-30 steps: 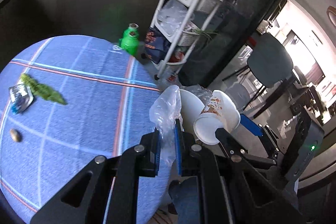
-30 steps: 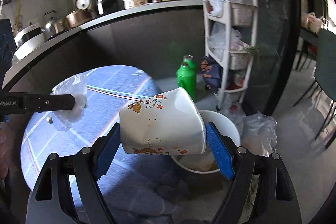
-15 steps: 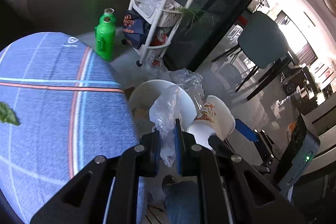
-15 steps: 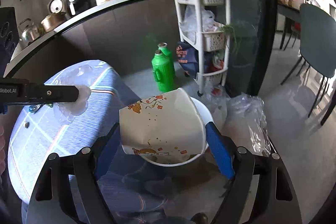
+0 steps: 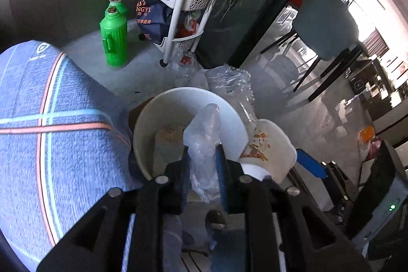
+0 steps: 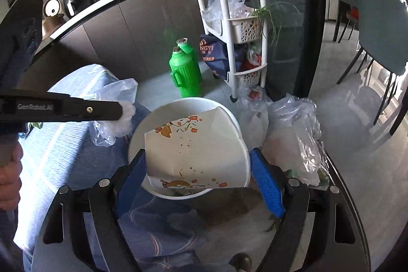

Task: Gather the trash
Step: 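Open both grippers to drop the clear bag and paper cup into the bin, then move both grippers back over the table toward the nut and packet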

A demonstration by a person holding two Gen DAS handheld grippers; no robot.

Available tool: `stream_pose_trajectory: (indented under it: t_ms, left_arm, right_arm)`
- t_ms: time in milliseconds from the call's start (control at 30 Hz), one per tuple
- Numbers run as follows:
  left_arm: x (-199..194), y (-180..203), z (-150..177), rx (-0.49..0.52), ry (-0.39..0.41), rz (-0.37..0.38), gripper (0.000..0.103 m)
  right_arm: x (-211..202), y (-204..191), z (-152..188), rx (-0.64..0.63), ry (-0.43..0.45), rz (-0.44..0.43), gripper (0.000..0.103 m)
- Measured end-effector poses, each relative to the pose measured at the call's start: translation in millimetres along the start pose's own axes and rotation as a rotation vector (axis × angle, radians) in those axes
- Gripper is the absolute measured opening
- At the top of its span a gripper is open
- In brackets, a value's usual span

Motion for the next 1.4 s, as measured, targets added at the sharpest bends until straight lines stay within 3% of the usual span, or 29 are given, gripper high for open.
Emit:
stream_pose_trajectory:
  t_ms: [33,100,267,400,633,700,800,1133,1400]
  left_arm:
    - [2.9,0.1,-1.4,0.001,0.003,-0.008,0.036]
    - [6.2,-3.3,-4.6,-0.015,0.013,-0.021,0.058]
    - [9.0,-10.6,-11.4,-0.051,0.025,-0.022,0.065]
    - [2.9,-18.9,-14.7,-0.077,0.054,-0.039,0.077]
    - [-17.1,-30.2,-18.3,-0.09,0.108,-0.073,0.088]
    - [-23.9,-34.3,-17.2,-0.102,0.121,-0.078,0.091]
    - [-30.8,-41.5,-16.4,-0.122,0.13,-0.082,0.094]
    - [-70.0,-62.2,-3.4,-0.186,0.175,-0.125,0.099]
    - [-124.3,-91.4,24.4,-0.277,0.22,-0.196,0.099]
  right_arm:
    - [1.7,1.0,0.1,0.003,-0.001,0.0,0.076]
    - [7.1,2.3,0.3,0.007,-0.006,-0.003,0.076]
    - [18.0,3.2,2.7,0.005,-0.021,-0.011,0.076]
    - [28.8,1.4,3.0,-0.001,-0.031,-0.019,0.077]
    - [42.2,-8.8,-1.4,-0.029,-0.034,-0.029,0.077]
    - [44.2,-11.9,-1.3,-0.046,-0.04,-0.022,0.089]
    - [40.2,-17.9,-1.2,-0.066,-0.032,-0.029,0.094]
    - [8.0,-36.3,-7.8,-0.078,0.002,-0.044,0.094]
    - [-29.5,-80.4,-17.3,-0.135,0.049,-0.098,0.094]
Point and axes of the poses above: each gripper's, at about its wrist camera, not at the fingertips, and x roughly the way its jaws point, y to its right, z to its underside, the point moved 8 cm from there along x, roughly the way its jaws point, and after that the axes turned 11 degrees about -z, right-handed, at the moved point
